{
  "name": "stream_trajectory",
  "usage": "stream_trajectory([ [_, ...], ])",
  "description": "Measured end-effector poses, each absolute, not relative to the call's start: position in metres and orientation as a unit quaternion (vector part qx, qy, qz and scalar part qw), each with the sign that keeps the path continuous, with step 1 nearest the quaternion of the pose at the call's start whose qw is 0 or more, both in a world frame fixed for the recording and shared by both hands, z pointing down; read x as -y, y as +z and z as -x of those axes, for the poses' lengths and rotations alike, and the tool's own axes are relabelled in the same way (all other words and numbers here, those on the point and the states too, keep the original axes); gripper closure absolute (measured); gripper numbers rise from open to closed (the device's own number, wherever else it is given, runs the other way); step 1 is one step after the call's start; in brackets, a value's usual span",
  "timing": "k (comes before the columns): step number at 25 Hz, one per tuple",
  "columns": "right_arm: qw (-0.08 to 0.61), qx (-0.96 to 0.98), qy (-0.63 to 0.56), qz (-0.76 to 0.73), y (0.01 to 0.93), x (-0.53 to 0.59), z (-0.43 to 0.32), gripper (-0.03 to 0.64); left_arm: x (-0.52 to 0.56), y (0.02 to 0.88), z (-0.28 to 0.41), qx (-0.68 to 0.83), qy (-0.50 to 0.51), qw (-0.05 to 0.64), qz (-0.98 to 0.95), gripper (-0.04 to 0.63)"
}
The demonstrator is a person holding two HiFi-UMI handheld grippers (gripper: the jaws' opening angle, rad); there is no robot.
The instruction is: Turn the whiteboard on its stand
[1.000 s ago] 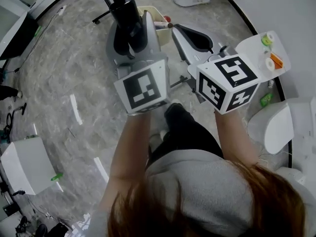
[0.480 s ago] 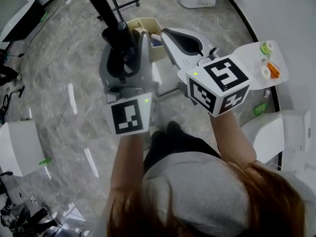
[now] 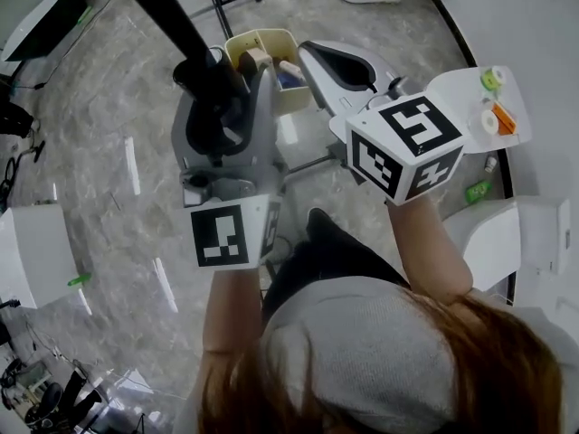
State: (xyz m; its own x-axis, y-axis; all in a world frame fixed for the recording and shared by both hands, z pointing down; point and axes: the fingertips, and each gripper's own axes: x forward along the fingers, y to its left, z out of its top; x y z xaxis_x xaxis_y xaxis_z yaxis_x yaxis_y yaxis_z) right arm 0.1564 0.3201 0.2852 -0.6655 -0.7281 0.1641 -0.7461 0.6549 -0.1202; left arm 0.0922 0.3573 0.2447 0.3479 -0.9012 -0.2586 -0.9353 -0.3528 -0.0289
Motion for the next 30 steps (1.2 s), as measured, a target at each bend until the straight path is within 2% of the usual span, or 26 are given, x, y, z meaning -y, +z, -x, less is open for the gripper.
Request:
stream_trajectory([
  [15, 0.056, 0.894, 0.074, -0.439, 0.284, -0.42, -0.144, 0.615, -0.435, 0.249, -0.087, -0.528, 0.1, 0.088, 0.839, 0.36],
  [30, 0.037, 0.887, 0.08, -0.453, 0.287, -0.484, -0.17, 0.615, -0.48, 0.249, -0.084, -0.514, 0.113, 0.081, 0.846, 0.362],
])
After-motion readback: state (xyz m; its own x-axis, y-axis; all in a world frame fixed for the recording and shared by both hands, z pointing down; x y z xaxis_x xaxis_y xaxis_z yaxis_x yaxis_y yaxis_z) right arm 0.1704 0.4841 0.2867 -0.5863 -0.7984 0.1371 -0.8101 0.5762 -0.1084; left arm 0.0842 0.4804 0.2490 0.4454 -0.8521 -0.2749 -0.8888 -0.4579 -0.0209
